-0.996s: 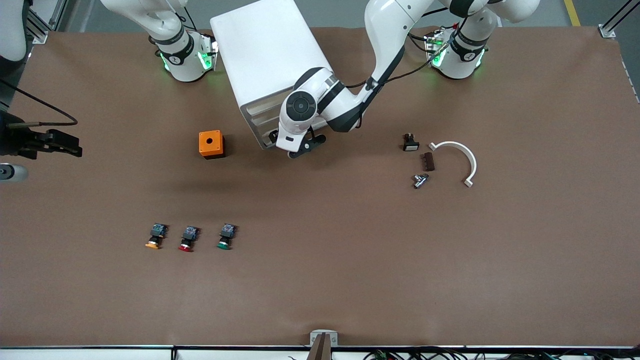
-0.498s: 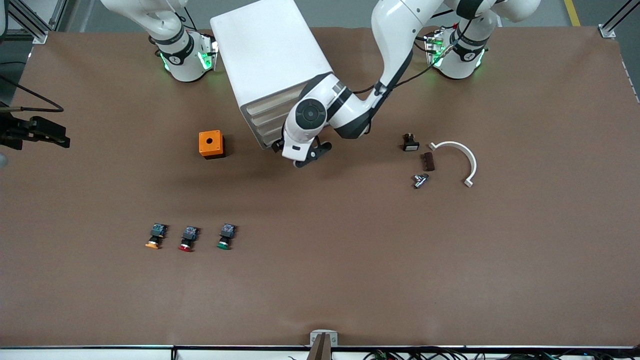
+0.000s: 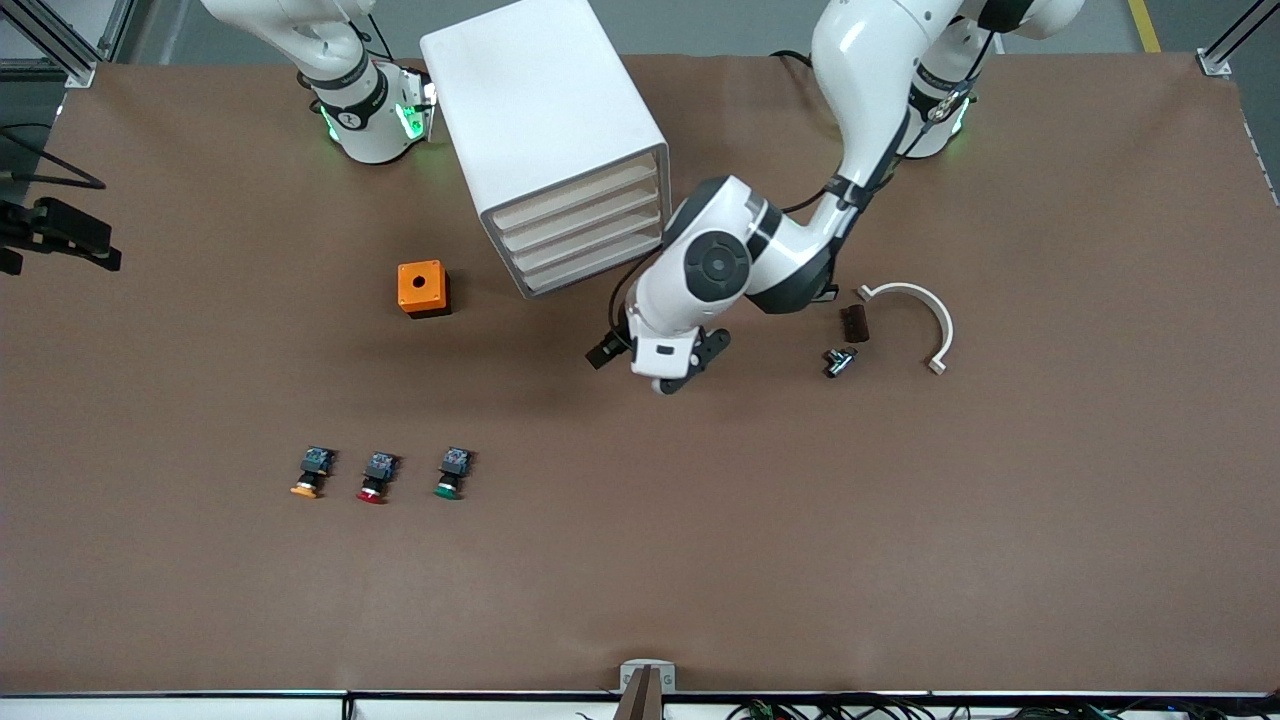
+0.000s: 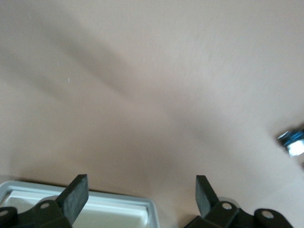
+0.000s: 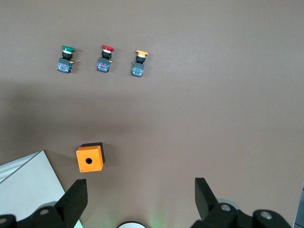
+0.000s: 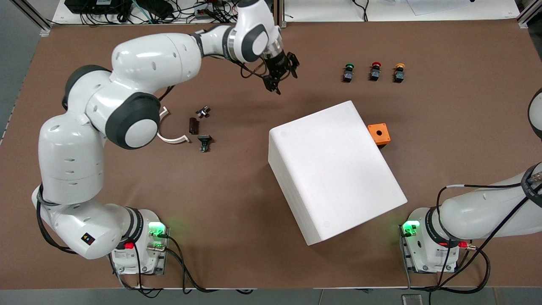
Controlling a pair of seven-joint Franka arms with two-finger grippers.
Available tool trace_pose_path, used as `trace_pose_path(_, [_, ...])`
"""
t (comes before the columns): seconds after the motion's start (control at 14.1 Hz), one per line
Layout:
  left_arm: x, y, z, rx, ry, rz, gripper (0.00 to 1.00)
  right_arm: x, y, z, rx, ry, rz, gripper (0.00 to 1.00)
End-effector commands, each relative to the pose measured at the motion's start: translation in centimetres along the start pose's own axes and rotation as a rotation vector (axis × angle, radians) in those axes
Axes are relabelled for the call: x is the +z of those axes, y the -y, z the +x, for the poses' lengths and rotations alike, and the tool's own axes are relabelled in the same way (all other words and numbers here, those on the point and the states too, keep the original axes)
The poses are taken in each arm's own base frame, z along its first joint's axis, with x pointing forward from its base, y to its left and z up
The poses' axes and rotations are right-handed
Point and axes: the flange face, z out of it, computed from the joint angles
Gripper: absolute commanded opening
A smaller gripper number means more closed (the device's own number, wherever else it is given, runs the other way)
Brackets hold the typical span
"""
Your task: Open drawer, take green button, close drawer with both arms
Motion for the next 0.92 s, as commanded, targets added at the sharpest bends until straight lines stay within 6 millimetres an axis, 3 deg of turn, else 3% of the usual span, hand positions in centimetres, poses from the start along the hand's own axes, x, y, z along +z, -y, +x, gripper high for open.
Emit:
trace_pose_path(0.0, [-2.5, 0.5, 1.7, -0.023, -0.017, -0.012, 0.99, -0.9, -0.4, -2.5, -0.01, -0.014, 0.013, 1.0])
trace_pose_path(0.43, [-6.9, 2.1, 7.6, -0.058, -0.084, 0.032, 0.99, -1.1, -0.3, -5.4, -0.043, -0.055, 0.048, 1.0])
trace_pose_path(0.71, [-9.0, 2.6, 9.2, -0.053, -0.121, 0.045, 0.99, -0.9, -0.8, -6.0, -0.078, -0.07, 0.048, 1.0])
trace_pose_path(0.78, [-9.7, 3.0, 10.6, -0.052, -0.151, 0.059, 0.99, -0.9, -0.6, -6.0, -0.081, -0.07, 0.048, 1.0])
trace_pose_path(0.85, [-11.3, 3.2, 10.7, -0.026, -0.201, 0.072, 0.99, -0.9, -0.3, -6.0, -0.082, -0.067, 0.049, 1.0])
